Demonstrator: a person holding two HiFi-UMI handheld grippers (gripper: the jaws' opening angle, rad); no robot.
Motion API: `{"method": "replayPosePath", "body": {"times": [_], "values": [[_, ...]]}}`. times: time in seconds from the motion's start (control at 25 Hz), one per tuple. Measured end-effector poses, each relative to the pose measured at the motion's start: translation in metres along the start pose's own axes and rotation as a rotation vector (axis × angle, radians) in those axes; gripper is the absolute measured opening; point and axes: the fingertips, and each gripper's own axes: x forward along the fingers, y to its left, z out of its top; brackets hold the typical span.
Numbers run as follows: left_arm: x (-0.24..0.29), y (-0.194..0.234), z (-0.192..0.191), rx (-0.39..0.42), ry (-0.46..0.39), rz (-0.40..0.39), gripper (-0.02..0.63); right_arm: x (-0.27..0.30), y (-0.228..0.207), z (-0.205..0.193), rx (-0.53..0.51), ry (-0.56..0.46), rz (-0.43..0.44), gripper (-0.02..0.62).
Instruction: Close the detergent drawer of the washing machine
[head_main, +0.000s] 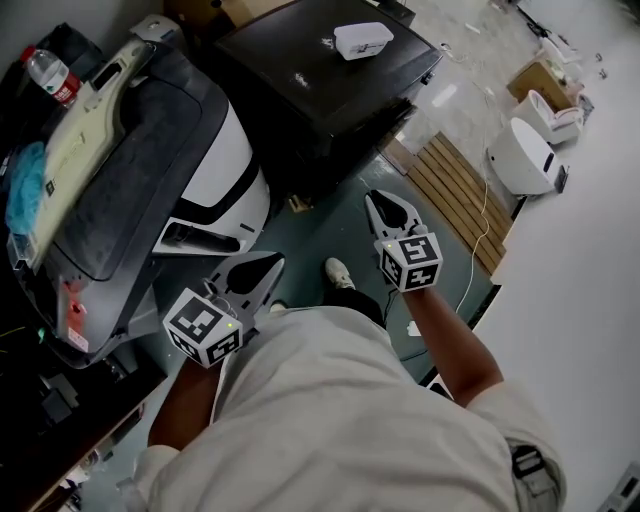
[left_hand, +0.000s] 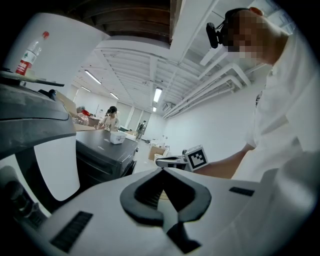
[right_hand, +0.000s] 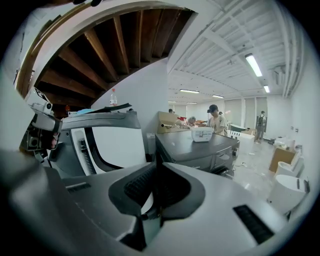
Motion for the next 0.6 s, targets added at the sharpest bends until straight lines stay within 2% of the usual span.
{"method": "replayPosePath", "body": {"times": [0.28,0.6], "values": [[-0.030,-0.016,-0.020,0.003,0.023,-0.048,-0.006,-0.042,0.053,0.002,0.026,-0.026,0.003,0.011],[-0.060,-0.026,-0.028,0.013,0.034,-0.042,-0.006,-0.079,0.102,-0.022,0.073,0.015,0.052,0.005]]}}
